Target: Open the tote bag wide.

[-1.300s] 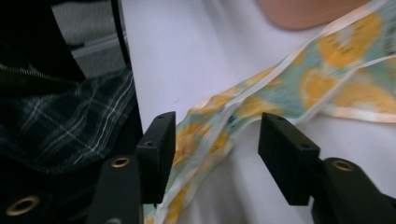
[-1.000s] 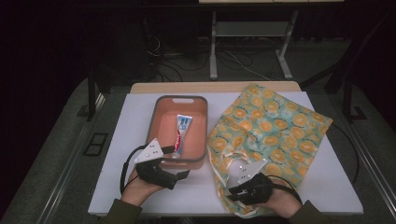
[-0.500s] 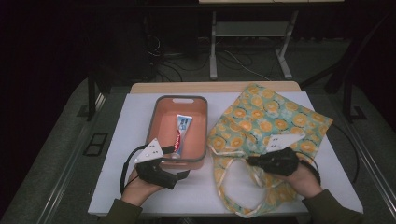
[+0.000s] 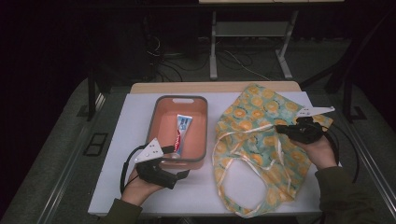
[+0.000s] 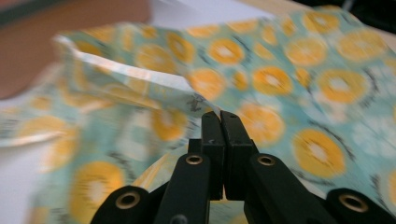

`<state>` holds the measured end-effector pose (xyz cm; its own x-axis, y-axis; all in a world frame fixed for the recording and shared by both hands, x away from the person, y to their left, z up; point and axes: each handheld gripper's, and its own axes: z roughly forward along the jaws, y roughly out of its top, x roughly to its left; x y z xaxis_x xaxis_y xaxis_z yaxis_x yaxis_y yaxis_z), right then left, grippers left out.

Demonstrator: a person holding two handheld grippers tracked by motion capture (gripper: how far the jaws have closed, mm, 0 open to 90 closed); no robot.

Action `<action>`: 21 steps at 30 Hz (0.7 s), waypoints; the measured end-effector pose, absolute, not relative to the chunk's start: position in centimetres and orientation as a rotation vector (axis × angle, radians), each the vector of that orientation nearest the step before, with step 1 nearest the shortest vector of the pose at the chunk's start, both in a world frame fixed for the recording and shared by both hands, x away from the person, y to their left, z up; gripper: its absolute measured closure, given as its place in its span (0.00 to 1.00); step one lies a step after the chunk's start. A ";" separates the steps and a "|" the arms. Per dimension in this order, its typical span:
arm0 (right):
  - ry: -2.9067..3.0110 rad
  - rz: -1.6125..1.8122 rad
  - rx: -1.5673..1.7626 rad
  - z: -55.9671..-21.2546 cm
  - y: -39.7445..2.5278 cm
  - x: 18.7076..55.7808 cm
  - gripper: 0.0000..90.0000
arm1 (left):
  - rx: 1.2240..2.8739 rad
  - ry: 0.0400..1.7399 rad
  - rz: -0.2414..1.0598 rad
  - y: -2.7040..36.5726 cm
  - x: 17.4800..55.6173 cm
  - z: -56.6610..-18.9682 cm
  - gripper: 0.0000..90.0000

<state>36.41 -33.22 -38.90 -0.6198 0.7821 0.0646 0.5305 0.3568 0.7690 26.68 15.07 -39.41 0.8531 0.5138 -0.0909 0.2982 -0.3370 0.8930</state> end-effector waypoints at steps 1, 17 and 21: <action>2.309 1.110 1.183 -39.4 -33.6 36.8 0.99 | 1.947 0.599 0.250 15.1 26.7 -39.4 0.02; 2.336 1.038 1.330 -42.8 -34.5 37.9 0.67 | 1.950 0.601 0.244 14.9 26.7 -39.5 0.02; 2.318 1.165 1.292 -40.7 -34.3 36.9 0.52 | 1.952 0.597 0.246 15.0 26.7 -39.5 0.02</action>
<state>36.92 -34.30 -40.69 -0.5785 0.7998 0.1602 0.6058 0.2899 0.7409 26.68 15.00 -39.50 0.8553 0.5102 -0.0901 0.2984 -0.3428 0.8908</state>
